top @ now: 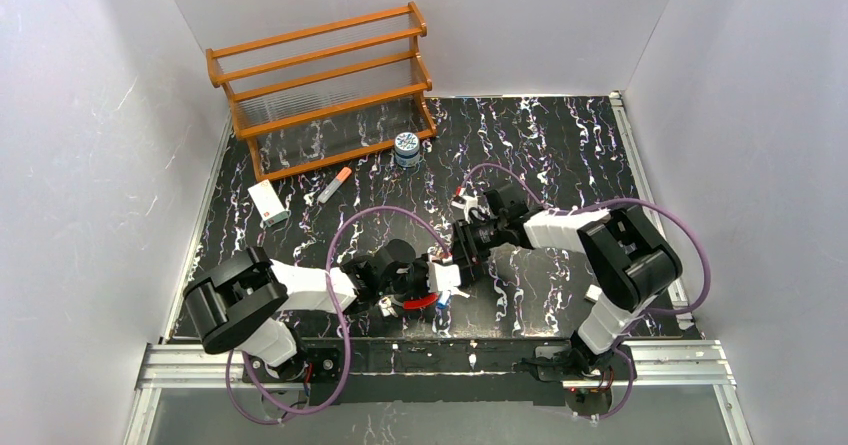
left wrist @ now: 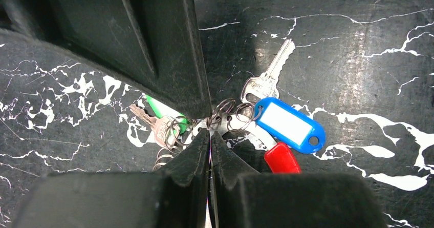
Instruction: Put the keys on the keyring
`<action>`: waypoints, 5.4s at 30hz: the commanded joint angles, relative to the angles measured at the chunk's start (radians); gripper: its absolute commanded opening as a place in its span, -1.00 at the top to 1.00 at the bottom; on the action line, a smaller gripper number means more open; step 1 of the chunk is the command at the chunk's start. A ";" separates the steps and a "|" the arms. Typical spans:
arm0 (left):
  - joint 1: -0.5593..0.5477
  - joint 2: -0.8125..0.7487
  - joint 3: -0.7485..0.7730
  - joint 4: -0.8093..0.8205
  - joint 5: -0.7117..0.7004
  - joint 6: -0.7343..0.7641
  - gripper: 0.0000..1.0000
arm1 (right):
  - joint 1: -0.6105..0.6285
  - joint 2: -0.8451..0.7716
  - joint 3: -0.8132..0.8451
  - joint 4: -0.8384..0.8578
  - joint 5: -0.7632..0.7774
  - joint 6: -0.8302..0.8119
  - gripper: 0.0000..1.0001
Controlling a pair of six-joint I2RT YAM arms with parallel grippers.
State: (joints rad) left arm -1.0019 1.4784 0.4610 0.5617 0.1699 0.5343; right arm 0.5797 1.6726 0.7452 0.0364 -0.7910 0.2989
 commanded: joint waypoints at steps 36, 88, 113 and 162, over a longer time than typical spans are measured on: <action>-0.004 -0.237 -0.127 0.007 -0.119 -0.168 0.70 | 0.042 0.023 0.009 0.071 0.081 0.148 0.06; -0.005 -0.214 -0.133 0.010 -0.115 -0.210 0.74 | 0.164 -0.022 0.138 -0.162 0.340 -0.061 0.19; -0.006 -0.233 -0.145 0.010 -0.132 -0.223 0.74 | 0.223 -0.053 0.163 -0.221 0.484 -0.106 0.97; -0.004 -0.257 -0.136 0.012 -0.151 -0.240 0.73 | 0.224 -0.115 0.151 -0.238 0.426 -0.137 0.97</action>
State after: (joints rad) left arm -1.0035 1.2602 0.3222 0.5682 0.0319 0.3107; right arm 0.7990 1.6352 0.8600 -0.1631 -0.3462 0.2276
